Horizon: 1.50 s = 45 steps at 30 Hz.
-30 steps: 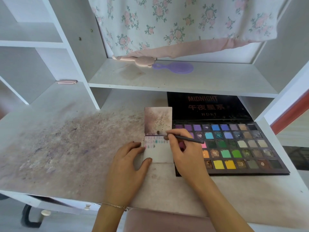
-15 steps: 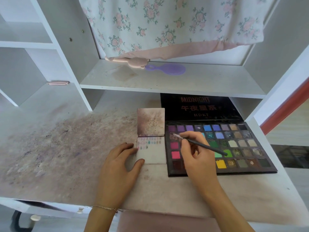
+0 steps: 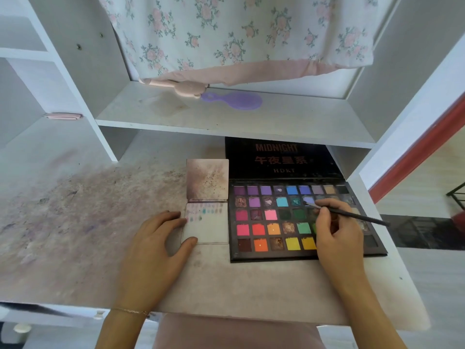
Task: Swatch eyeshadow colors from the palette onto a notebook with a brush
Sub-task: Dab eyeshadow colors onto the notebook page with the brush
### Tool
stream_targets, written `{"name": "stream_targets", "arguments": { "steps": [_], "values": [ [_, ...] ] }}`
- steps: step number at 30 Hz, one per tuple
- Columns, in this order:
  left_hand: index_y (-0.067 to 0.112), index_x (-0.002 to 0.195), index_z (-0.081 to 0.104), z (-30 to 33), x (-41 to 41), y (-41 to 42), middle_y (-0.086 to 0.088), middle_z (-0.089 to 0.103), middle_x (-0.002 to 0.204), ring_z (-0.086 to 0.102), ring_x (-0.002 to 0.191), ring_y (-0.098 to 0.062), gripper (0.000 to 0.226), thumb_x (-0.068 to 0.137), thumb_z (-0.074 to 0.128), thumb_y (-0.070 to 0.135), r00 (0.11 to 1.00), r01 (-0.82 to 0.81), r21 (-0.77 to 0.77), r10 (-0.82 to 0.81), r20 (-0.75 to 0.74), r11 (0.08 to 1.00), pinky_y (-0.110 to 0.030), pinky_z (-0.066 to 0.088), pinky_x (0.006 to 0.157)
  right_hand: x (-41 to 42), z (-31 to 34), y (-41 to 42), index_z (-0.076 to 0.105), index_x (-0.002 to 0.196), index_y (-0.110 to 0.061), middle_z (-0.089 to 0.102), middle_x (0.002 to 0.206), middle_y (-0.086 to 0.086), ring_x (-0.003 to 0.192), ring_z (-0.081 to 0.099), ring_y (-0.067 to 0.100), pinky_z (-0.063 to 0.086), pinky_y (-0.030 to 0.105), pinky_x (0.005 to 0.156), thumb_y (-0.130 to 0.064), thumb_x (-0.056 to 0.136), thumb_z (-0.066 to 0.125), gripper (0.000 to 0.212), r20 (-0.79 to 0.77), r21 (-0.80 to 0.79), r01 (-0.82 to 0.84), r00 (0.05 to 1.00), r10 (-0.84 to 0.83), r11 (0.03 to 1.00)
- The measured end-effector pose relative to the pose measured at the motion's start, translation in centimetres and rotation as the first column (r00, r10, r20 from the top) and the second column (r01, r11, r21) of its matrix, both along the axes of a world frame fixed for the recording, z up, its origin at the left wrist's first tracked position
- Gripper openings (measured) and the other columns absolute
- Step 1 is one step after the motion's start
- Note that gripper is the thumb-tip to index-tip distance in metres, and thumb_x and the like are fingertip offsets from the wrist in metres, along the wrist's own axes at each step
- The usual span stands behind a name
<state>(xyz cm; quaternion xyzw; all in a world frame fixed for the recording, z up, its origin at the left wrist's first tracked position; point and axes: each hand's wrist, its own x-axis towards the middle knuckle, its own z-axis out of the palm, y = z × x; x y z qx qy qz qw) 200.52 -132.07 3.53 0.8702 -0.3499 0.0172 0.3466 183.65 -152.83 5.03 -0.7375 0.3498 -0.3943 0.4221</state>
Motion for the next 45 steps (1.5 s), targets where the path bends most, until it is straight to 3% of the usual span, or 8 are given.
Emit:
{"name": "stream_targets", "arguments": {
  "steps": [7,12,20,25,32,37,41,45],
  "values": [
    [0.016,0.11,0.063,0.4,-0.1,-0.1,0.002,0.056,0.122,0.047,0.114,-0.015,0.036,0.077,0.07,0.028,1.0,0.002,0.033,-0.001,-0.02,0.999,-0.025,0.031,0.095,0.3,-0.1,0.1,0.05,0.087,-0.022,0.057,0.075,-0.011,0.074,0.059,-0.008,0.046,0.01,0.05,-0.013,0.094,0.042,0.014,-0.103,-0.068,0.013,0.995,-0.02,0.998],
    [0.014,0.11,0.064,0.7,-0.1,0.0,0.0,0.057,0.121,0.048,0.113,-0.016,0.036,0.076,0.071,0.026,0.999,-0.001,0.05,0.002,-0.035,0.999,-0.025,0.031,0.095,0.5,-0.3,0.1,0.05,0.08,-0.019,0.059,0.074,0.003,0.071,0.06,0.015,0.049,0.028,0.056,-0.014,0.092,0.045,0.014,-0.188,-0.079,0.016,0.982,-0.031,0.997],
    [0.013,0.109,0.064,0.9,-0.2,0.0,0.0,0.057,0.121,0.048,0.113,-0.017,0.036,0.076,0.071,0.024,0.998,-0.002,0.063,0.006,-0.057,0.998,-0.025,0.031,0.095,0.4,-0.1,0.2,0.049,0.082,-0.02,0.06,0.078,0.005,0.075,0.061,0.018,0.053,0.035,0.06,-0.014,0.093,0.045,0.013,-0.198,-0.043,0.022,0.98,-0.03,0.999],
    [0.013,0.108,0.065,1.0,-0.2,-0.1,-0.001,0.058,0.119,0.049,0.112,-0.018,0.035,0.075,0.072,0.023,0.998,0.0,0.071,0.005,-0.064,0.997,-0.026,0.033,0.094,0.3,0.0,0.2,0.05,0.085,-0.022,0.056,0.074,-0.007,0.073,0.059,0.009,0.048,0.022,0.057,-0.012,0.092,0.045,0.013,-0.172,-0.045,0.036,0.984,-0.043,0.998],
    [0.011,0.106,0.066,1.1,-0.3,-0.1,-0.003,0.059,0.118,0.05,0.111,-0.02,0.034,0.074,0.073,0.02,0.997,0.002,0.064,0.003,-0.072,0.998,-0.028,0.033,0.095,0.3,0.7,0.7,0.049,0.083,-0.029,0.056,0.075,-0.01,0.073,0.059,0.01,0.046,0.021,0.058,-0.006,0.091,0.047,0.024,-0.14,-0.039,0.007,0.99,-0.013,0.999],
    [0.011,0.106,0.066,1.2,-0.4,-0.1,-0.002,0.059,0.118,0.051,0.111,-0.02,0.035,0.074,0.074,0.02,0.997,0.005,0.062,0.0,-0.073,0.998,-0.029,0.033,0.095,1.1,1.1,2.7,0.051,0.084,-0.027,0.056,0.072,-0.012,0.072,0.058,-0.003,0.043,0.006,0.056,0.0,0.088,0.05,0.028,-0.077,-0.112,-0.104,0.992,0.096,0.988],
    [0.012,0.108,0.065,1.2,-0.3,-0.2,-0.001,0.059,0.118,0.051,0.111,-0.02,0.036,0.074,0.073,0.023,0.998,0.001,0.075,0.004,-0.064,0.997,-0.028,0.032,0.095,3.5,1.1,5.2,0.048,0.081,-0.036,0.055,0.065,-0.009,0.062,0.055,0.006,0.041,0.012,0.051,-0.015,0.085,0.045,0.022,-0.046,-0.057,-0.193,0.981,0.19,0.98],
    [0.011,0.108,0.065,1.1,-0.3,-0.3,-0.003,0.06,0.117,0.052,0.111,-0.021,0.037,0.074,0.074,0.022,0.998,0.004,0.069,0.0,-0.058,0.998,-0.028,0.034,0.095,6.1,1.1,6.8,0.047,0.079,-0.035,0.055,0.065,-0.012,0.06,0.053,0.001,0.038,0.007,0.05,-0.009,0.089,0.052,0.028,-0.051,0.013,-0.273,0.96,0.274,0.962]
  ]
}}
